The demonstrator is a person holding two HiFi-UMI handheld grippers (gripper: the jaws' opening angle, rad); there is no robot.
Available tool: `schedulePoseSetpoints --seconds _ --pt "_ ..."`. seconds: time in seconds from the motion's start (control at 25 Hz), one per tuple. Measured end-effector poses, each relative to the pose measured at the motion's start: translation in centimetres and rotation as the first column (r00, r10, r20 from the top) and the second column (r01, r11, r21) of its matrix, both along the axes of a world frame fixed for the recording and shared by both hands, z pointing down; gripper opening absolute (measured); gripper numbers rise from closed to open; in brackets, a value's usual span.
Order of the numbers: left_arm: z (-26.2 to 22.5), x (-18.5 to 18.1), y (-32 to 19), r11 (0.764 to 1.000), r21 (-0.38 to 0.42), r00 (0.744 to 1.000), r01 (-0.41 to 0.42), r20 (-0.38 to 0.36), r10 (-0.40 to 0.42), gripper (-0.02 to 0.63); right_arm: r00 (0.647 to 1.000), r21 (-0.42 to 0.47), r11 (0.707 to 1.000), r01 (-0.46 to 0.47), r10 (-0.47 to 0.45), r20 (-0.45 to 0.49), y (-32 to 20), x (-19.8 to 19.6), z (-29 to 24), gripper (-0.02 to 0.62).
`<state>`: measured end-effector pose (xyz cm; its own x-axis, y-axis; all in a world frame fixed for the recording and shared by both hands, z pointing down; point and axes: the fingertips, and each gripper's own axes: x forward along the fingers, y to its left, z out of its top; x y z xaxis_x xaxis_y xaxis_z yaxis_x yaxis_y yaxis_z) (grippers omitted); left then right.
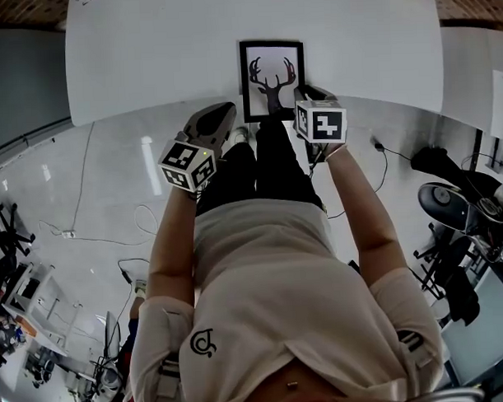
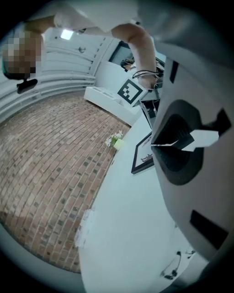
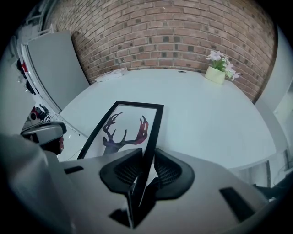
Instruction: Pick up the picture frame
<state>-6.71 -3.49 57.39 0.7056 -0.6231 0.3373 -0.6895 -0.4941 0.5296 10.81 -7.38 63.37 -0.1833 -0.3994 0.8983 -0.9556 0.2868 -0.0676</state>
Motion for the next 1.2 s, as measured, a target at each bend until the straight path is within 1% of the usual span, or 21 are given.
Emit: schedulePoseSetpoints --seconds 0.08,0.12,0.16,0.2,0.24,0.32,0.4,0.48,0.56,0.64,0.72,0.8,0.88,0.92,1.0,1.04,1.08,1.12,1.16,1.2 --pt "0.8 0.5 0.0 0.999 -0.052 0.997 -0.002 -0.08 -0.002 0.02 1.0 0.007 1.0 0.012 -0.012 0.001 0.0 0.1 -0.2 0.089" --pt "1.2 0.8 0.0 0.997 -0.077 0.993 -0.005 -0.118 -0.004 0.033 1.0 0.009 1.0 0.018 -0.018 0.002 -0.1 0.1 -0.3 0.089" --pt "1.7 1.2 -0.1 0.994 -0.105 0.988 -0.01 -0.157 -0.007 0.069 1.0 0.006 1.0 0.021 -0.021 0.0 0.0 0.3 -0.3 0.089" --pt "2.2 1.5 -0.1 0.99 -0.139 0.979 -0.017 -0.201 -0.012 0.121 1.0 0.002 1.0 0.024 -0.024 -0.003 0.0 0.5 -0.3 0.091" --pt "2.7 1.9 -0.2 0.984 -0.175 0.968 -0.023 -0.249 -0.021 0.157 1.0 -0.001 1.0 0.026 -0.026 -0.004 -0.1 0.6 -0.3 0.091" --pt "3.7 2.2 -0.5 0.968 -0.249 0.937 -0.037 -0.346 -0.053 0.183 1.0 -0.003 1.0 0.026 -0.026 -0.001 -0.4 0.6 -0.2 0.091" --pt "4.2 2.5 -0.6 0.949 -0.309 0.899 -0.06 -0.43 -0.083 0.217 1.0 0.003 1.0 0.024 -0.024 0.006 -0.5 0.4 0.0 0.091" --pt "4.6 3.0 -0.8 0.931 -0.353 0.871 -0.087 -0.48 -0.101 0.235 0.999 0.017 0.999 0.033 -0.033 0.011 -0.5 0.2 0.0 0.091" --pt "5.2 3.8 -0.9 0.912 -0.394 0.859 -0.113 -0.501 -0.11 0.245 0.999 0.032 0.999 0.042 -0.043 0.021 -0.7 0.1 -0.1 0.092" --pt "5.9 4.7 -0.9 0.891 -0.432 0.844 -0.143 -0.523 -0.118 0.246 0.998 0.042 0.998 0.041 -0.043 0.036 -0.8 0.1 -0.1 0.092" --pt "6.0 5.6 -0.9 0.872 -0.454 0.81 -0.181 -0.572 -0.13 0.245 0.998 0.048 0.998 0.031 -0.034 0.05 -0.9 0.1 -0.2 0.091" --pt "5.9 6.3 -1.0 0.866 -0.458 0.785 -0.202 -0.605 -0.137 0.236 0.998 0.054 0.998 0.017 -0.021 0.06 -0.8 0.1 -0.2 0.089" --pt "5.9 6.7 -1.1 0.857 -0.468 0.764 -0.216 -0.628 -0.15 0.199 0.998 0.062 0.998 0.016 -0.02 0.061 -0.7 0.2 -0.3 0.089" --pt "5.9 7.0 -1.1 0.844 -0.487 0.748 -0.224 -0.641 -0.172 0.182 0.998 0.067 0.998 0.021 -0.025 0.061 -0.7 0.2 -0.3 0.089" --pt "5.7 7.7 -0.9 0.81 -0.528 0.71 -0.256 -0.671 -0.213 0.15 0.997 0.072 0.997 0.03 -0.034 0.064 -0.7 0.3 -0.4 0.091" --pt "5.6 8.1 -0.9 0.8 -0.533 0.699 -0.275 -0.682 -0.214 0.132 0.997 0.074 0.997 0.031 -0.036 0.068 -0.7 0.3 -0.4 0.091" --pt "5.5 8.4 -0.9 0.795 -0.532 0.695 -0.291 -0.688 -0.206 0.127 0.997 0.077 0.997 0.03 -0.036 0.071 -0.8 0.3 -0.3 0.091" --pt "5.6 8.6 -0.9 0.795 -0.527 0.7 -0.299 -0.687 -0.192 0.118 0.997 0.079 0.996 0.028 -0.034 0.074 -0.8 0.3 -0.3 0.089" --pt "5.8 8.7 -1.0 0.802 -0.517 0.714 -0.3 -0.679 -0.17 0.105 0.996 0.082 0.996 0.026 -0.033 0.077 -0.9 0.2 -0.2 0.089" --pt "6.0 8.7 -1.2 0.813 -0.5 0.734 -0.297 -0.665 -0.141 0.082 0.996 0.084 0.996 0.024 -0.031 0.08 -0.9 0.2 -0.2 0.089"
